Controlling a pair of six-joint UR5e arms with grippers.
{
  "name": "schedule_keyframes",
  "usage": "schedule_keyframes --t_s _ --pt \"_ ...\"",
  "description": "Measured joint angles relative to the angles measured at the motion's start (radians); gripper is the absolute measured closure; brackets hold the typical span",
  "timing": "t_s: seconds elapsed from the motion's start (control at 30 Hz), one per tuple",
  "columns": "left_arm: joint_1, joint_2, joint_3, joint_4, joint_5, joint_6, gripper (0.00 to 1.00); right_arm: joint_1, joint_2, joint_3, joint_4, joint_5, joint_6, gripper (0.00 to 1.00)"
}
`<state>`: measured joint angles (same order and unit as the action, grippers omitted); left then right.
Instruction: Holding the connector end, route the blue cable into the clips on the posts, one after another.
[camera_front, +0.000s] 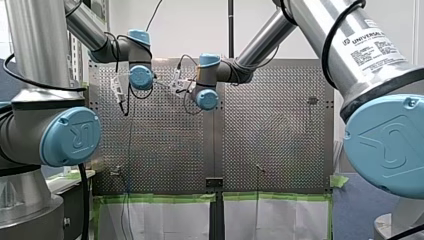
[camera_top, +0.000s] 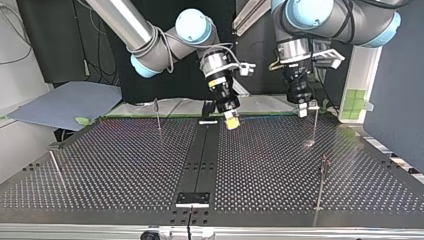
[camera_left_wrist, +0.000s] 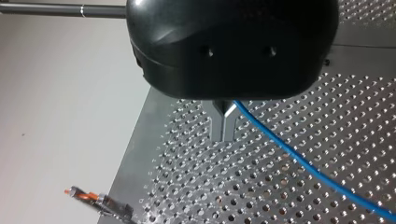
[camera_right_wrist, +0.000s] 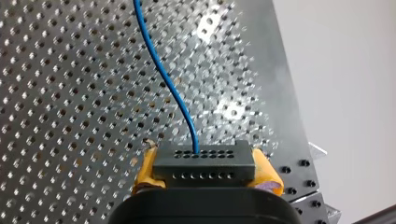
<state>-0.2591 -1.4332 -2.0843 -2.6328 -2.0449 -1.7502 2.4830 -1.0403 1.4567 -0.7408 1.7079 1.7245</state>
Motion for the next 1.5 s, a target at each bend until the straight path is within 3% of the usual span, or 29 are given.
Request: schedule_keyframes --t_s 0.13,0.37,0.77,0.97,1.2,1.33,1.5 --pt "0.006 0.000 0.008 -0.006 0.001 0.000 1.00 0.002 0.001 -0.030 0.024 -0.013 0.007 1.00" --pt "0.043 0.025 0.059 -0.057 0.000 -0.001 1.00 0.008 0.001 -0.095 0.075 -0.024 0.005 1.00" --pt "0.079 0.042 0.157 -0.132 0.027 0.005 1.00 0.011 0.004 -0.130 0.085 -0.036 0.010 1.00" --pt "0.098 0.022 0.183 -0.137 0.042 0.012 1.00 0.007 0.018 -0.163 0.089 -0.061 0.038 1.00" --pt "0.119 0.023 0.189 -0.138 0.055 0.019 1.00 0.006 0.050 -0.205 0.102 -0.074 0.053 1.00" --pt "0.133 0.020 0.190 -0.138 0.069 0.020 1.00 0.003 0.054 -0.223 0.104 -0.084 0.077 1.00" --pt "0.150 0.012 0.190 -0.138 0.096 0.020 1.00 0.001 0.055 -0.246 0.110 -0.091 0.087 1.00"
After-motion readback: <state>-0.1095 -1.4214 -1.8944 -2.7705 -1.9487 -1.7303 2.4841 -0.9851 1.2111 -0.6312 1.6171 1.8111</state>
